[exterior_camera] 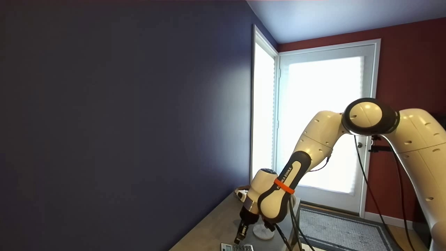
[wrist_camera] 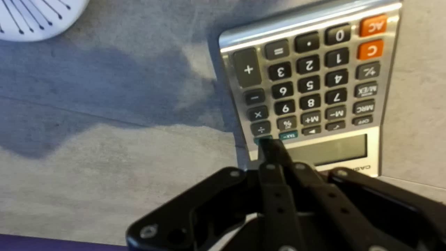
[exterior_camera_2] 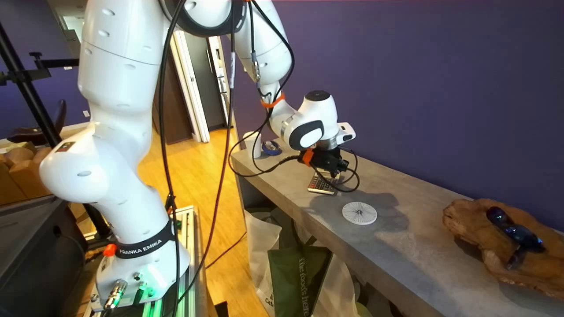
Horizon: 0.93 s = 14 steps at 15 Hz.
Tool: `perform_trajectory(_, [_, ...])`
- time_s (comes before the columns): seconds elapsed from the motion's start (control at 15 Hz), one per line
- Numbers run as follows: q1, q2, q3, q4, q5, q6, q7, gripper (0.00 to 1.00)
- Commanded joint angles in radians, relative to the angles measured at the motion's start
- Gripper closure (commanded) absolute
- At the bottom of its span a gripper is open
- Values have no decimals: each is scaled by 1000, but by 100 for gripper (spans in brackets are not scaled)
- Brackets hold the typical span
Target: Press two keys on the calculator
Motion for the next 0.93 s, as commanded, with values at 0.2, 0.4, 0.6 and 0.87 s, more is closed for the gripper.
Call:
perform_trajectory(0.2, [-28, -41, 38, -17, -15, -30, 16, 100])
perform_trajectory(0.4, [-24, -37, 35, -18, -12, -49, 15, 100])
perform_trajectory(0.6, [-21, -34, 29, -20, -12, -53, 12, 100])
perform_trajectory(0.87, [-19, -24, 29, -15, -10, -59, 7, 100])
